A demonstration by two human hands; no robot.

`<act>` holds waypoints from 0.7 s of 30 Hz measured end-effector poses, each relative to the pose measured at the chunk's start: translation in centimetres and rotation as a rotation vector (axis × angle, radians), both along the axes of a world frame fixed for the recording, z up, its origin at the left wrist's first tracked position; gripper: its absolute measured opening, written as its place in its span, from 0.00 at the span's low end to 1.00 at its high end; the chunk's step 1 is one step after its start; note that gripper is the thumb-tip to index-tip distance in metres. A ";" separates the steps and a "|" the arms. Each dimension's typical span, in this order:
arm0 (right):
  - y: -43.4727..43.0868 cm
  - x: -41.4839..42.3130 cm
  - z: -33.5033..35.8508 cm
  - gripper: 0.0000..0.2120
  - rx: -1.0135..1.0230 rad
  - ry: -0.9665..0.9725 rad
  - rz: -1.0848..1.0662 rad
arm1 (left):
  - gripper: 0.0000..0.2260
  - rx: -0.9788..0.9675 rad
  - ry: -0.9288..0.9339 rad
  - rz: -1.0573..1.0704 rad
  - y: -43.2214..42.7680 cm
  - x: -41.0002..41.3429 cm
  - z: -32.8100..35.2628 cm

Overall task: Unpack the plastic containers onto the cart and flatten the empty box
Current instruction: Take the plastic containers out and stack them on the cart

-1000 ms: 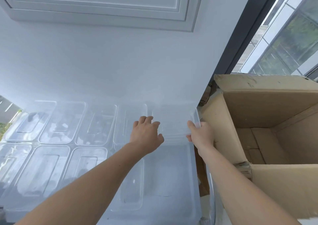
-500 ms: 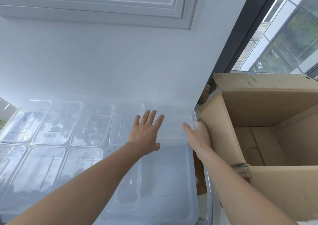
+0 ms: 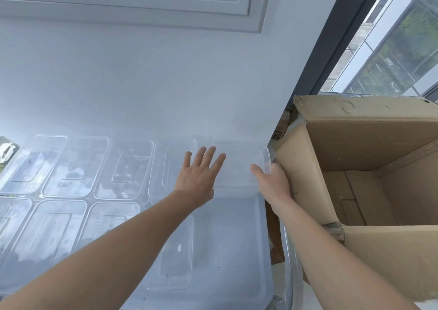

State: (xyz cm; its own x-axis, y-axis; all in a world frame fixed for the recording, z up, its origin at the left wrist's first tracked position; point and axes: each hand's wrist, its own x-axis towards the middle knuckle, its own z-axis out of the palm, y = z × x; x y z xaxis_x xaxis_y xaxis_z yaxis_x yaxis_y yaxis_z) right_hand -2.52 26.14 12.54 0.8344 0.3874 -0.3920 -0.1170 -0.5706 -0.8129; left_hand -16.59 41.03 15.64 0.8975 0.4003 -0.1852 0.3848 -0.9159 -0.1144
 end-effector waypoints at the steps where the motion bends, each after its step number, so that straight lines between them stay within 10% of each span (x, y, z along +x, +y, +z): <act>1: 0.0 0.0 -0.1 0.19 0.006 -0.003 0.002 | 0.43 -0.004 0.000 0.003 0.0 0.0 0.0; 21: -1.3 -2.5 4.3 0.23 -0.099 -0.140 0.092 | 0.42 -0.091 -0.065 0.024 -0.8 -1.6 2.5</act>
